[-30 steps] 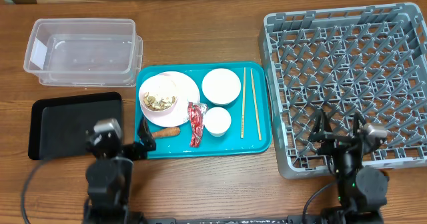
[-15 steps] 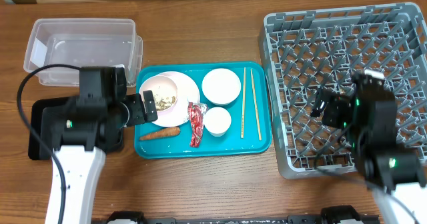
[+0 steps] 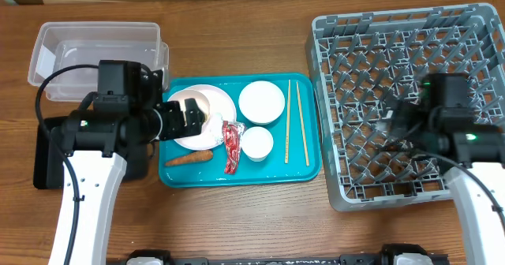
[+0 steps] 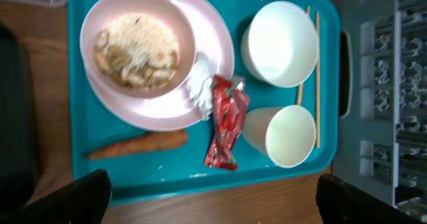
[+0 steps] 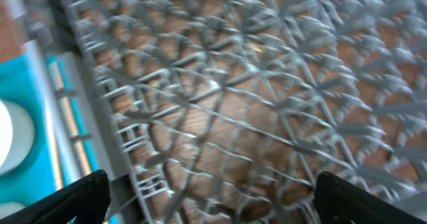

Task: Sort waste into correct bins and load items into the dishwasher

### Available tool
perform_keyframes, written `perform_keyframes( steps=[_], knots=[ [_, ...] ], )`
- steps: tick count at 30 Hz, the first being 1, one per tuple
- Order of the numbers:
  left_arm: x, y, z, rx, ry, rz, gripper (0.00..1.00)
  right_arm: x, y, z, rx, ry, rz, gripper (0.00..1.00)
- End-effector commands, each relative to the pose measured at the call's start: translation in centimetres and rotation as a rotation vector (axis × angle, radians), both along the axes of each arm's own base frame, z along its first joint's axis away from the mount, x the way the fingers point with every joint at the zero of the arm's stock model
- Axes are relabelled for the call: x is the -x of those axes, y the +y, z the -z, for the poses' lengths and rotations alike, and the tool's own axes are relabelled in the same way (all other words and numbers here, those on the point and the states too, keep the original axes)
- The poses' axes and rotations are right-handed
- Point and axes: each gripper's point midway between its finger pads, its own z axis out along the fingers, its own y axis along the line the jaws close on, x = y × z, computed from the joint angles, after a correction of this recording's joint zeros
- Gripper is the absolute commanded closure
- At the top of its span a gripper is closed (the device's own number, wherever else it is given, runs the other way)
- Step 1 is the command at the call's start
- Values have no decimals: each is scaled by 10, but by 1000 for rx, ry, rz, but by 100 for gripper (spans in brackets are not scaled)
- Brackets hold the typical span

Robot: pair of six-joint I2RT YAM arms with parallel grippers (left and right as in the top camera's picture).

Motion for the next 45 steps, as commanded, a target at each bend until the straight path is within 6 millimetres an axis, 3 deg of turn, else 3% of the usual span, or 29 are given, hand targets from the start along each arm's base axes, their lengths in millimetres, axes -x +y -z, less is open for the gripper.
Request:
perform_keyframes(
  steps=[1, 6, 10, 17, 21, 23, 24, 29, 32, 34, 36, 38, 39, 41, 45],
  knots=[
    [-5, -23, -4, 1, -15, 32, 0, 6, -26, -10, -31, -17, 98, 0],
    [-10, -50, 23, -53, 58, 64, 0, 11, -31, -8, -120, -11, 133, 0],
    [-14, -76, 61, -73, 157, 122, 1, 11, -32, -8, -118, -15, 135, 0],
    [-18, -109, 123, -120, 279, 205, 14, 8, -33, -10, -115, -27, 135, 0],
    [-16, -116, 143, -136, 320, 224, 44, 8, -33, -10, -115, -27, 135, 0],
    [-14, -117, 149, -137, 341, 228, 74, 8, -33, -10, -115, -27, 135, 0],
    [-12, -119, 150, -123, 354, 234, 96, 7, -33, -10, -114, -30, 135, 0],
    [-10, -123, 134, -64, 354, 238, 96, 9, -48, -11, -37, -27, 179, 0],
    [-13, -131, 113, 29, 337, 256, 96, 5, -61, -13, 8, -41, 214, 7],
    [-15, -149, 90, 183, 299, 339, 96, -6, -59, -13, -29, -70, 195, 12],
    [-18, -168, 65, 375, 260, 425, 96, -24, -34, -13, -135, -111, 45, 13],
    [-24, -183, 35, 582, 208, 498, 96, -38, 18, -22, -324, -181, -271, 10],
    [-27, -188, 17, 682, 169, 546, 96, -38, 48, -32, -434, -234, -445, 8],
    [-33, -193, -12, 824, 109, 605, 96, -31, 84, -55, -594, -338, -682, 4],
    [-48, -197, -40, 929, 75, 608, 96, -15, 116, -95, -812, -517, -927, 0]
  ],
)
